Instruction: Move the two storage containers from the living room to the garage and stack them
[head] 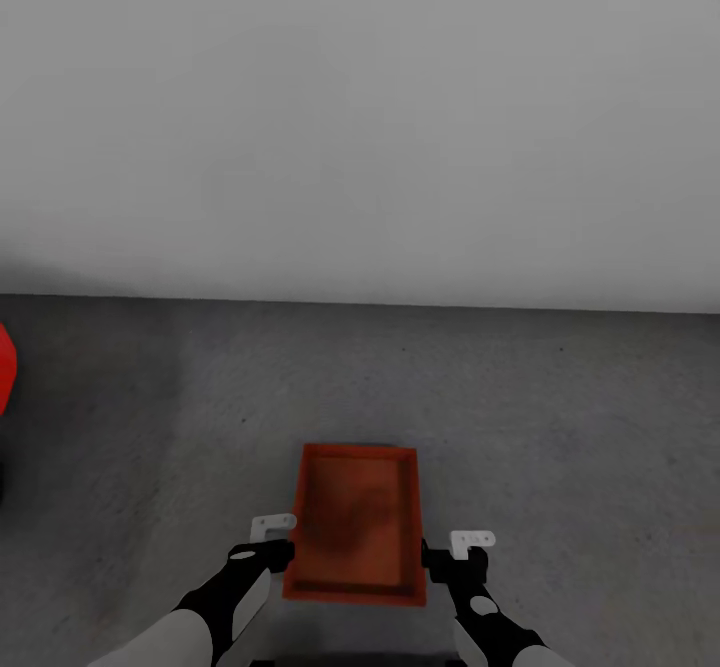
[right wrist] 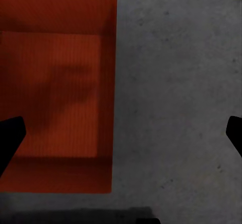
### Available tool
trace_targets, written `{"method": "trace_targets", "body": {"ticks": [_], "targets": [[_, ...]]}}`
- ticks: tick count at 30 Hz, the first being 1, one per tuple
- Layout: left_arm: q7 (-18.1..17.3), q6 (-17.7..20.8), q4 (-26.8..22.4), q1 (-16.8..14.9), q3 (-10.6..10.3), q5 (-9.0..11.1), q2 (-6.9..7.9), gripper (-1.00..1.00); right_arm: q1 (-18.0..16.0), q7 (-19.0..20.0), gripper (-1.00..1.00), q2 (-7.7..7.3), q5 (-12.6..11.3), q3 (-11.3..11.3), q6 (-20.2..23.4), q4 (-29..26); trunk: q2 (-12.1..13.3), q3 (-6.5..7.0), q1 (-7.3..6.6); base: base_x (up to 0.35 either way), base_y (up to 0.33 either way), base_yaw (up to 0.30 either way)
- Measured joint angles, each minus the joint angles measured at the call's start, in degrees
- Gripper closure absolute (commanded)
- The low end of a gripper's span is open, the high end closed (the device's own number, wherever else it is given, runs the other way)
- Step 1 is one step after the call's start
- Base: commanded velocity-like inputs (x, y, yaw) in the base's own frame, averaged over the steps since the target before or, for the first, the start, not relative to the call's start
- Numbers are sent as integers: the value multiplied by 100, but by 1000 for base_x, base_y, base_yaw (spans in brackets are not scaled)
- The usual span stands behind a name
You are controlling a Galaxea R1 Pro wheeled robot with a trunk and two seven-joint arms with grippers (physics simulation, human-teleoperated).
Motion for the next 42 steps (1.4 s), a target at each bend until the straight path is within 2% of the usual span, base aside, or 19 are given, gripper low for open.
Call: {"method": "trace_targets", "body": {"ticks": [42], "targets": [[-12, 1, 9, 1, -23, 27, 9, -100, 0, 0, -100, 0, -4, 0, -9, 0, 0, 375, 0, 0, 0, -4]]}}
